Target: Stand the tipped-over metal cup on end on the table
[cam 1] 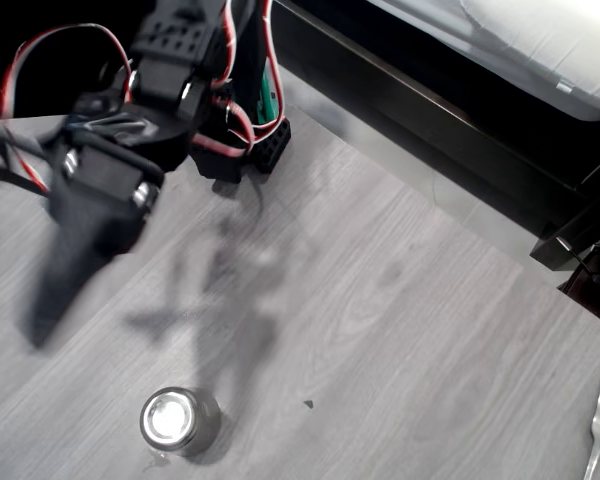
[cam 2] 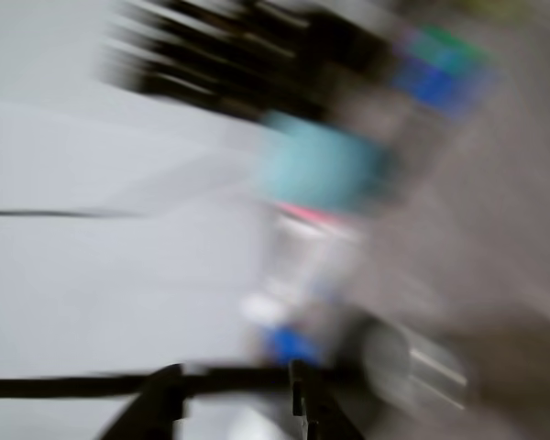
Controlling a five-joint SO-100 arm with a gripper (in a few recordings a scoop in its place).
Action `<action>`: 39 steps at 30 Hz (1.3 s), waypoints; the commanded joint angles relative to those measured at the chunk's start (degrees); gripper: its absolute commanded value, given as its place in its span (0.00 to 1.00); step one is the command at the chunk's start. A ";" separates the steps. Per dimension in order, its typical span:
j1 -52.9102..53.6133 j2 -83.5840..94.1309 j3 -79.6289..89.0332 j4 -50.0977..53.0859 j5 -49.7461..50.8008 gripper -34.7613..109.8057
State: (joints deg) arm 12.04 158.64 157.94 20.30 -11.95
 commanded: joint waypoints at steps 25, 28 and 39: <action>-9.84 30.85 15.91 48.96 6.86 0.24; -9.84 30.85 15.91 48.96 6.86 0.24; -9.84 30.85 15.91 48.96 6.86 0.24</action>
State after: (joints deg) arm 2.46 187.91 174.02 69.17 -5.54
